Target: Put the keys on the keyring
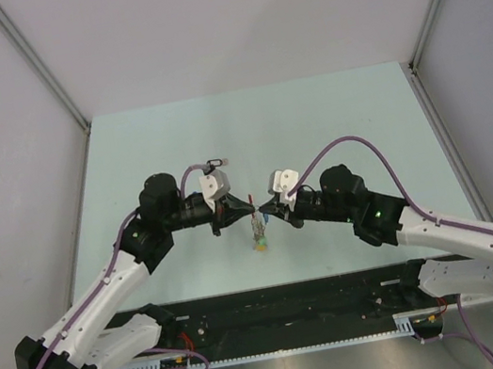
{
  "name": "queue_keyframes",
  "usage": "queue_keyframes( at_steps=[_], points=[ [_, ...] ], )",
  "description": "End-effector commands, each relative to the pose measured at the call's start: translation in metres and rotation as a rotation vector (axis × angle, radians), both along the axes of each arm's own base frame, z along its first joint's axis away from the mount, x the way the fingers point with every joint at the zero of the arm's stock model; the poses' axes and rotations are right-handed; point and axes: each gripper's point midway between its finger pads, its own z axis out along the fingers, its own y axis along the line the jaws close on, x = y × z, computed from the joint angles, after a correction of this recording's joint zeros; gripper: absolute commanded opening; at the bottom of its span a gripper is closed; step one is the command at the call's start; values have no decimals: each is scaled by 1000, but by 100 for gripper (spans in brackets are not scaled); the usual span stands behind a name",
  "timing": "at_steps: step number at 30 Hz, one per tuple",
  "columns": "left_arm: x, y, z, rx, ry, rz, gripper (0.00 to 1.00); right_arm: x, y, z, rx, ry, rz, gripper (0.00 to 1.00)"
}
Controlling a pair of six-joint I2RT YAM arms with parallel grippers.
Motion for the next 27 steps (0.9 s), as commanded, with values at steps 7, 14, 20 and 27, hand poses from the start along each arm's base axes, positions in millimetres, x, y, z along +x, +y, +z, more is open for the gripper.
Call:
queue_keyframes(
  at_steps=[7,14,20,27],
  points=[
    [6,1,26,-71,-70,44,0,-2,-4,8,42,-6,-23,25],
    [4,1,26,-72,-70,34,0,0,-4,13,52,-23,-32,25],
    [3,0,24,-70,-63,25,0,3,-2,19,72,-50,-32,25],
    [3,0,26,-74,-66,23,0,6,0,23,91,-60,-23,21]
  ],
)
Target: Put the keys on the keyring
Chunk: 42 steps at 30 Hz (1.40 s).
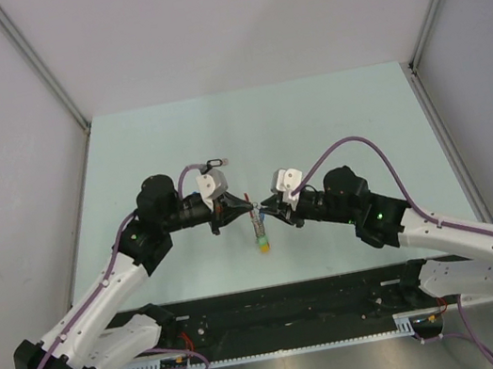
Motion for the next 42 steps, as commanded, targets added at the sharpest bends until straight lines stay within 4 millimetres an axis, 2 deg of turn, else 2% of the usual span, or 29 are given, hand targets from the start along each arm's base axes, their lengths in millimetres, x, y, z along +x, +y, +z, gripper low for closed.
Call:
queue_keyframes(
  at_steps=[1,4,5,11,19,27,31,42],
  points=[
    [0,-2,22,-56,-61,-11,0,4,2,20,61,-51,2,20],
    [0,-2,22,-56,-61,-8,0,4,2,17,53,-44,7,14],
    [2,-3,27,-71,-81,-6,0,4,2,18,55,-44,10,10],
    [2,-3,28,-83,-81,2,0,-2,3,10,35,-19,35,0],
    [6,-1,35,-119,-102,37,0,-7,8,10,40,-12,60,0],
    [1,3,55,-223,-167,102,0,-18,20,8,57,14,107,0],
    [-1,3,54,-271,-161,118,0,-20,21,10,77,15,106,0],
    [-2,2,40,-274,-112,130,0,-2,7,11,94,-5,-22,0]
  ],
)
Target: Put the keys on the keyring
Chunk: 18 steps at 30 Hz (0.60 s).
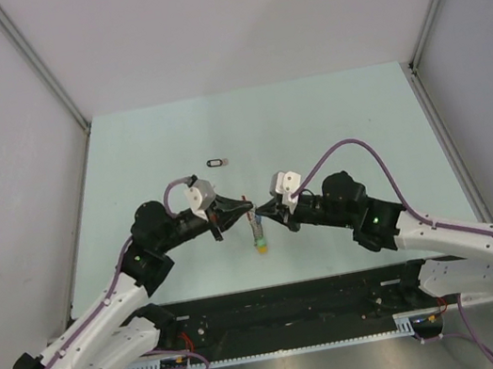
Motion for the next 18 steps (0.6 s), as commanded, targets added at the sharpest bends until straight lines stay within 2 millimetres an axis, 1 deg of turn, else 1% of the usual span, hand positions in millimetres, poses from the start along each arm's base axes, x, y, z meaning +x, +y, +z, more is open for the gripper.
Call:
queue_keyframes(
  at_steps=[1,2,3,6,9,11,13,14,15,16,18],
  points=[
    [0,1,28,-86,-66,16,1,5,-7,15,42,-31,-53,0],
    [-1,2,27,-85,-59,17,6,7,-8,15,39,-38,-64,0],
    [-2,3,23,-73,-46,21,20,8,-10,17,36,-56,-68,0],
    [-1,6,19,-46,-18,41,38,8,-12,21,32,-94,-62,0],
    [-1,10,18,-12,-20,55,45,7,-13,21,12,-113,-52,0],
    [0,11,16,25,-15,55,47,6,-13,18,-9,-124,-44,0],
    [3,12,11,91,-5,51,52,8,-14,16,-30,-127,-46,0],
    [-2,9,7,117,12,9,54,8,-14,15,-36,-129,-47,0],
    [-3,9,6,155,19,-13,58,8,-15,14,-43,-128,-46,0],
    [-2,6,-2,186,45,-37,59,8,-15,15,-45,-131,-46,0],
    [-6,3,-8,237,55,-90,60,8,-15,15,-51,-135,-43,0]
  ],
)
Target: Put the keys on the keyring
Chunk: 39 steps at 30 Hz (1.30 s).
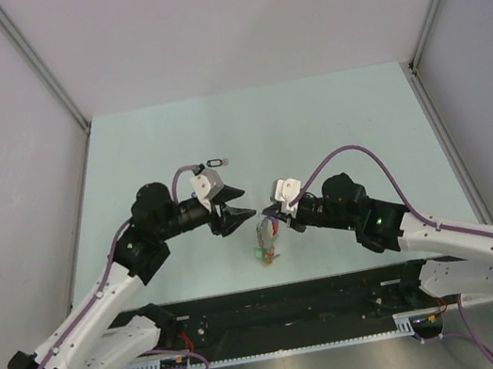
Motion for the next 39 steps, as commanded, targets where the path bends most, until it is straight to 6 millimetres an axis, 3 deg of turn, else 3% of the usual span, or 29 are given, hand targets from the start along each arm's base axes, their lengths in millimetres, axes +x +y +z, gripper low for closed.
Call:
queue_keyframes(
  at_steps=[1,6,16,27,39],
  points=[
    [-8,-3,-18,139,38,-117,60,3,-1,29,40,-76,-1,0],
    [-10,-4,-26,199,48,-229,58,1,-2,30,33,-79,7,0],
    [-12,-13,-45,161,149,-411,47,-4,-1,32,37,-82,29,0],
    [-6,-24,-53,148,202,-467,36,-6,2,29,33,-76,47,0],
    [-6,-28,-62,153,241,-480,35,-8,3,31,40,-72,60,0]
  ],
)
